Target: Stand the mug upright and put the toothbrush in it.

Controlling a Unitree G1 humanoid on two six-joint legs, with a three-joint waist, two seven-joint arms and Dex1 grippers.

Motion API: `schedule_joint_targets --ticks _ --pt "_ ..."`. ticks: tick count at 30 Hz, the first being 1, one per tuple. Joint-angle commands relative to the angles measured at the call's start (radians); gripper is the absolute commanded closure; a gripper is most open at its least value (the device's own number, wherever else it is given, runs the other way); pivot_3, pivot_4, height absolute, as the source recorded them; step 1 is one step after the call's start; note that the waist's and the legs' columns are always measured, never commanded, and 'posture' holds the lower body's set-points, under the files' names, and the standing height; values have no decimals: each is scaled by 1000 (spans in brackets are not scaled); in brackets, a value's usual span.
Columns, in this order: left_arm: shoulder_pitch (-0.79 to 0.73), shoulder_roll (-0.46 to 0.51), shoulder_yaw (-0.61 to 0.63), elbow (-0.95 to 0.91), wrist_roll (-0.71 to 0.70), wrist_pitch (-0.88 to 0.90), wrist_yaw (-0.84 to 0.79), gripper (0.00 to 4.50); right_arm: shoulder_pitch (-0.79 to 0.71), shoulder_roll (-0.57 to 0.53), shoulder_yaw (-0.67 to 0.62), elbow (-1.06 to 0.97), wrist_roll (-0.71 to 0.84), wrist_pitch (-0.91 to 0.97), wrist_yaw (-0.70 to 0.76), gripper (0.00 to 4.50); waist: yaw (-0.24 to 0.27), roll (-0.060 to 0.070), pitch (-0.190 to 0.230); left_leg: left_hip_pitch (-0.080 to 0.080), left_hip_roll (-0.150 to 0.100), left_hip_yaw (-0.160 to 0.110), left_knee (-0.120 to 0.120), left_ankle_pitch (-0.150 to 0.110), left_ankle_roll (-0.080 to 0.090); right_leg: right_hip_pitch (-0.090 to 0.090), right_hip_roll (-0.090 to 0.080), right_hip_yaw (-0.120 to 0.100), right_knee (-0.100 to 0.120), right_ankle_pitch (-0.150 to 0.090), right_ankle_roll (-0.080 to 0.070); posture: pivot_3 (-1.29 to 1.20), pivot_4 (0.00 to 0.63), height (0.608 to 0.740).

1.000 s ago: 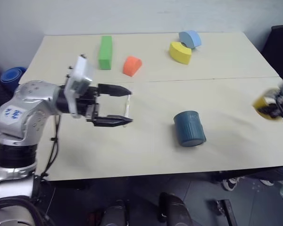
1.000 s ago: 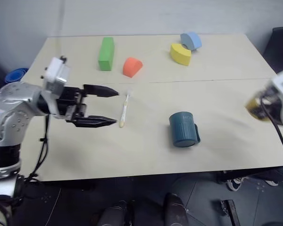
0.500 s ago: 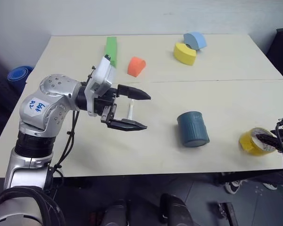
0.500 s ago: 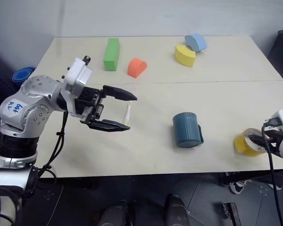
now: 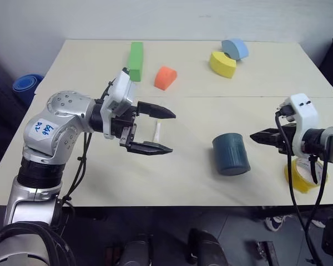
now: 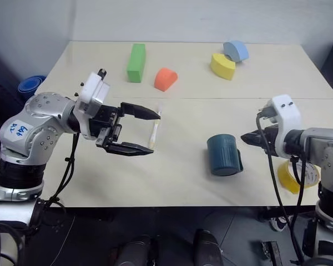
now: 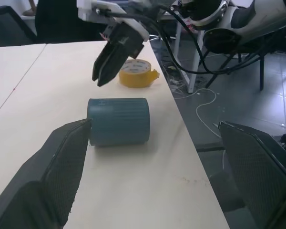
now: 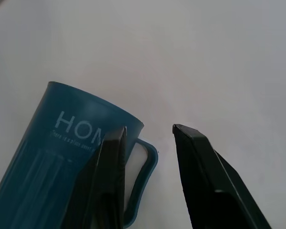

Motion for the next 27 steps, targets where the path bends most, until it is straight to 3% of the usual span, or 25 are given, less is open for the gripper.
schedule_joint_targets --ticks 1,11,20,23,26,27 --pt "5 23 43 -51 -10 2 15 0 27 -5 -9 8 24 -17 -12 2820 -3 0 0 0 0 0 0 0 0 0 0 0 0 0 0 0 150 740" --pt "32 42 58 -76 -14 15 38 0 55 84 0 42 101 24 -42 2820 -7 0 0 1 1 1 0 0 0 0 0 0 0 0 0 0 150 740" --pt "11 35 53 -68 -14 13 39 0 -14 120 138 208 79 -49 -94 2820 -11 0 0 1 1 1 0 0 0 0 0 0 0 0 0 0 150 740" --pt "7 36 54 -66 -12 11 40 0 -20 111 153 221 83 -81 -96 3415 -13 0 0 1 1 1 0 0 0 0 0 0 0 0 0 0 150 740" --pt "10 41 59 -69 -15 14 42 0 -29 96 163 210 91 -93 -93 4475 -14 0 0 1 1 1 0 0 0 0 0 0 0 0 0 0 150 740" --pt "14 43 61 -72 -15 15 43 0 -30 88 167 199 95 -96 -90 4475 -14 0 0 1 1 1 0 0 0 0 0 0 0 0 0 0 150 740"
